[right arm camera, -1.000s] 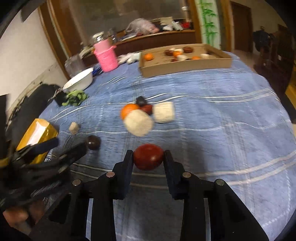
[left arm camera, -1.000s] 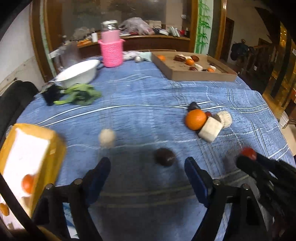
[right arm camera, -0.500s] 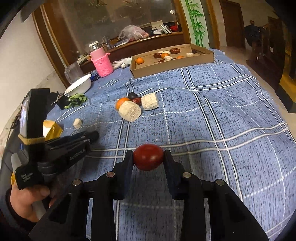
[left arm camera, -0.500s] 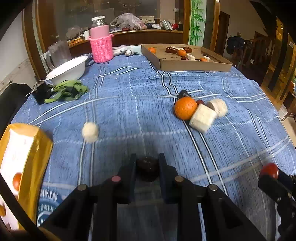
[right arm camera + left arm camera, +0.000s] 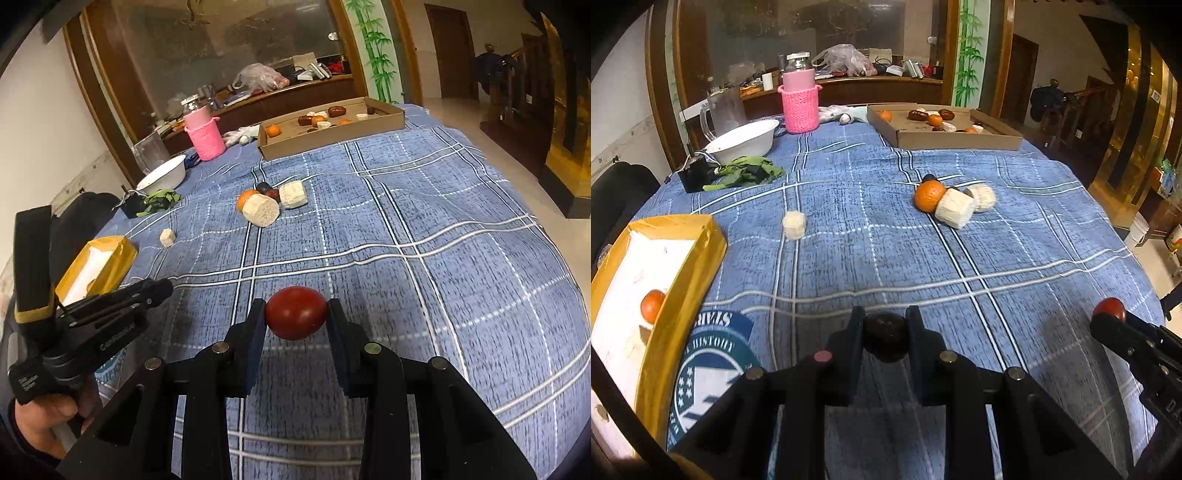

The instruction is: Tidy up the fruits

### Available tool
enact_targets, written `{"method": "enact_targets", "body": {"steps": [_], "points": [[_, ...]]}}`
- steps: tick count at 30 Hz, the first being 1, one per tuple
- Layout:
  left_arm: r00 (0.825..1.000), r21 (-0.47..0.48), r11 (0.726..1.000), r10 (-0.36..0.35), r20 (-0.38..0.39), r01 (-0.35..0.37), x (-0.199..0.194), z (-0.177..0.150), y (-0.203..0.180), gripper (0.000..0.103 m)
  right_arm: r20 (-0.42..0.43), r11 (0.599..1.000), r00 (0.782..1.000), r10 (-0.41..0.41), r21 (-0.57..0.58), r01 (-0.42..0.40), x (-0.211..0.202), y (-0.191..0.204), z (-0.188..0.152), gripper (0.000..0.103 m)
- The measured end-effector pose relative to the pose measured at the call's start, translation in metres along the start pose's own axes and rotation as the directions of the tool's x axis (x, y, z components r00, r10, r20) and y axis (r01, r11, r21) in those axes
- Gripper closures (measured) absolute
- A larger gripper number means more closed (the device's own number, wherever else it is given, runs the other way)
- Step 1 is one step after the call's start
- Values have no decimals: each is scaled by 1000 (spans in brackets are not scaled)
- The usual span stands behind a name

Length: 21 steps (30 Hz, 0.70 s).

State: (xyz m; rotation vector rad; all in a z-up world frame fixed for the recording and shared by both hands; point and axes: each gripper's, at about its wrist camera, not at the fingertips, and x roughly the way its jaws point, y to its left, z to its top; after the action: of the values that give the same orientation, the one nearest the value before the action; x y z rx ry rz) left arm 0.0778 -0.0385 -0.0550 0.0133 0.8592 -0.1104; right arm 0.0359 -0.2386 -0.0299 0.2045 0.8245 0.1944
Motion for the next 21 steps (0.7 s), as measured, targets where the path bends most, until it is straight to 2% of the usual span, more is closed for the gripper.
{"method": "enact_targets", "body": {"steps": [11,21], "points": [[1000,-3,1000,10,15,-10,-17,-12,8,79,27,1000,999,28,-6,-27,-12,11,-6,71],[998,-16,999,44,39,-43,-26,-13,20,79,25,998,998,61,-21,-61,-1,22,-4,71]]}}
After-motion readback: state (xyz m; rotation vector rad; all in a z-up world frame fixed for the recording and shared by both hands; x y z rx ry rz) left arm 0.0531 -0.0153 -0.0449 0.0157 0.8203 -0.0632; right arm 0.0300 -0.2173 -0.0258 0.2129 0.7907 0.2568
